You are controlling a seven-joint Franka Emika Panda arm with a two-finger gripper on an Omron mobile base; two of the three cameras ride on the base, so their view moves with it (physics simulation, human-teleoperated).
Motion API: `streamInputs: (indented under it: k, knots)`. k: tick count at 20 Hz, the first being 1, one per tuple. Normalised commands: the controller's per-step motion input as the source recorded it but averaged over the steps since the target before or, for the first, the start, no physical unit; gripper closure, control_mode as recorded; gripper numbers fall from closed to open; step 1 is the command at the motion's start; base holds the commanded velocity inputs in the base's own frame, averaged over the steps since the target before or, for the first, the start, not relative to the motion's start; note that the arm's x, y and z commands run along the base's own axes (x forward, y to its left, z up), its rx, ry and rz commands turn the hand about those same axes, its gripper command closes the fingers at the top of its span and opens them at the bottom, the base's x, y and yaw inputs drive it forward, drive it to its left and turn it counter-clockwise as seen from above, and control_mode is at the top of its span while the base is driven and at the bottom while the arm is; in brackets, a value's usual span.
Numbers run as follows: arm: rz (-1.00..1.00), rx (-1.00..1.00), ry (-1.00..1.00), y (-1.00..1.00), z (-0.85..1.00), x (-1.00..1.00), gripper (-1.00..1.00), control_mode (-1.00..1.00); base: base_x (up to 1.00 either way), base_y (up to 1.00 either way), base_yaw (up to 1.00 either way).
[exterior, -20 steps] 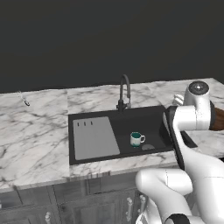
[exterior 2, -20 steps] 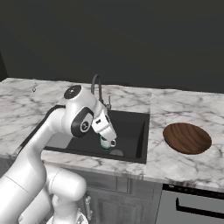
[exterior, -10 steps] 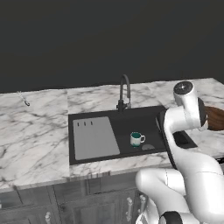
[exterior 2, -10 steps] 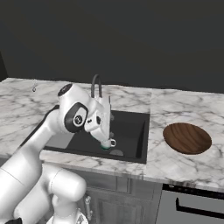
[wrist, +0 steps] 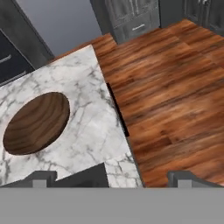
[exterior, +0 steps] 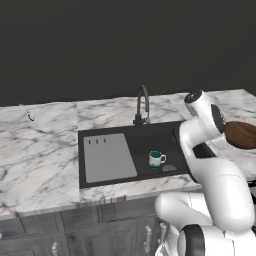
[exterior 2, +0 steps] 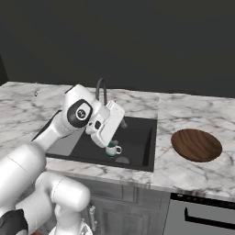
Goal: Pick the mug and place it in the sink. Pick the bowl and place it in the open cabinet and then close the cabinet.
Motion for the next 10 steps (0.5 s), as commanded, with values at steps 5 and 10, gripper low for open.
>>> streamInputs:
  k: [5, 10]
  knots:
    - [-0.30, 0.00, -0.10, -0.09, 0.00, 0.00, -1.00, -1.00, 0.00, 0.00, 0.00]
    - [-0.07, 0.01, -0.19, -0.13, 0.00, 0.00, -1.00, -1.00, 0.00, 0.00, 0.00]
